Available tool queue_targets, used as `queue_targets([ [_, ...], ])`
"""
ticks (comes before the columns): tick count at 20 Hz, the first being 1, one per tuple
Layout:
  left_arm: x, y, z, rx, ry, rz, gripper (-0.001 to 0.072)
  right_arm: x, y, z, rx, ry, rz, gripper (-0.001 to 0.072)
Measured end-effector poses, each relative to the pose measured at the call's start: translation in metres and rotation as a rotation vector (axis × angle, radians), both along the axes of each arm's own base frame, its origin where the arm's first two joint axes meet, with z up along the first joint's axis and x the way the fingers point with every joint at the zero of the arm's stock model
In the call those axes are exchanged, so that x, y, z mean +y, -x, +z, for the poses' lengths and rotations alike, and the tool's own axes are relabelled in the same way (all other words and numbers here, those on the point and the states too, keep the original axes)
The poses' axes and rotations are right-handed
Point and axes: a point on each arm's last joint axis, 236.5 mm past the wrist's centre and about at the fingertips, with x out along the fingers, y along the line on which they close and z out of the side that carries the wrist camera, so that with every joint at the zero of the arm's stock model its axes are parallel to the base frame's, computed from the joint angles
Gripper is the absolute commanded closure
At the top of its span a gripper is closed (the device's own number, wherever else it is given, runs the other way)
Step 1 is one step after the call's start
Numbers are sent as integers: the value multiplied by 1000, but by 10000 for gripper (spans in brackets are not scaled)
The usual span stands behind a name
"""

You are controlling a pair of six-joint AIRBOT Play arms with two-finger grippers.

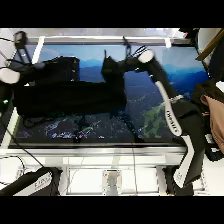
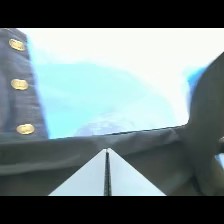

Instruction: Fold the clothes and pants, and hang the long-sleeved shirts on hangers.

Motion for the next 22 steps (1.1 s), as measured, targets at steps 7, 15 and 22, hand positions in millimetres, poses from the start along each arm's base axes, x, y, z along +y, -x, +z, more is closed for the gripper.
queue_targets([
  [7, 15, 24, -7, 58, -60, -47, 687, 99, 39, -80, 65, 2, 41, 698],
  [15, 13, 31, -14, 90, -68, -72, 686, 107, 25, -30, -38, -127, 31, 212],
  [22, 11, 34, -17, 106, -67, -84, 687, -66, -25, -53, 10, 148, -5, 234],
])
